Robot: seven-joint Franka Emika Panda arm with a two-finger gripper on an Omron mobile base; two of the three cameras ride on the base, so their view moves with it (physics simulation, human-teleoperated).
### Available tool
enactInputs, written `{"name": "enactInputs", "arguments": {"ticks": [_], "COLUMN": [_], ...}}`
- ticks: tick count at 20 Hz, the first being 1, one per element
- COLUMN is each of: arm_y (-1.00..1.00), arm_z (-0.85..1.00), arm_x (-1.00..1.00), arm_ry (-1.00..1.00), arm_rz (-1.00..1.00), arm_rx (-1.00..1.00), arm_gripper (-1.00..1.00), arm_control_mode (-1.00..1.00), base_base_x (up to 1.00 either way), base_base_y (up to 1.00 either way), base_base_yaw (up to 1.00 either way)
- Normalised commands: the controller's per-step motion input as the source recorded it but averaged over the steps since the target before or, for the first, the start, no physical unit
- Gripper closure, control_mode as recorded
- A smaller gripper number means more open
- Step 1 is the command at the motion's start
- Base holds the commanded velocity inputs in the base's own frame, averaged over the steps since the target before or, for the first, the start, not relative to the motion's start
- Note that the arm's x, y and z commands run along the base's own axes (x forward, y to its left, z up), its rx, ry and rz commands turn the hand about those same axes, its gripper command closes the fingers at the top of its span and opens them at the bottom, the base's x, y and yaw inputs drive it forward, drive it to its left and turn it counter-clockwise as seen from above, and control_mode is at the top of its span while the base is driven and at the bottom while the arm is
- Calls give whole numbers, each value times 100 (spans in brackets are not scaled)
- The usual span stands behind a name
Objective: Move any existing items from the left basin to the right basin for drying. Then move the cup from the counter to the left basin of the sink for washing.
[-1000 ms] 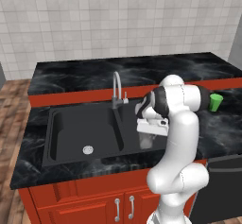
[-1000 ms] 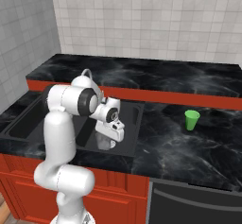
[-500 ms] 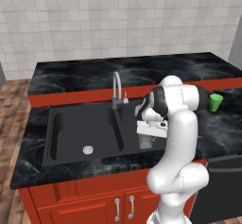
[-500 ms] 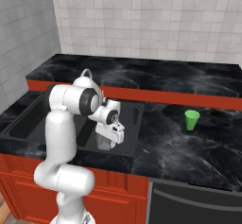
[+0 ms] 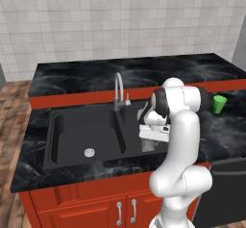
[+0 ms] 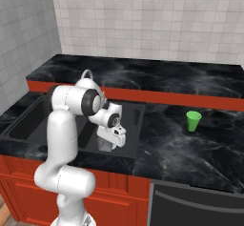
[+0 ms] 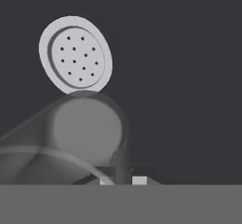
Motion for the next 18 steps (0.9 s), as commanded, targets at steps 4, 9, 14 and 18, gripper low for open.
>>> {"name": "enactInputs", "arguments": {"ticks": [4,9,14,18], "arm_y": [0,0,0,0], "arm_z": [-16,-18,-15,0], "arm_x": [0,1,1,0], "arm_ry": [0,0,0,0], "arm_rz": [0,0,0,0], "arm_rx": [1,0,0,1], "arm_gripper": [100,100,-100,-100], "arm_control_mode": [-100,-100,-100,-100], "base_base_x": [0,0,0,0], "base_base_y": [0,0,0,0], "base_base_yaw": [0,0,0,0]}}
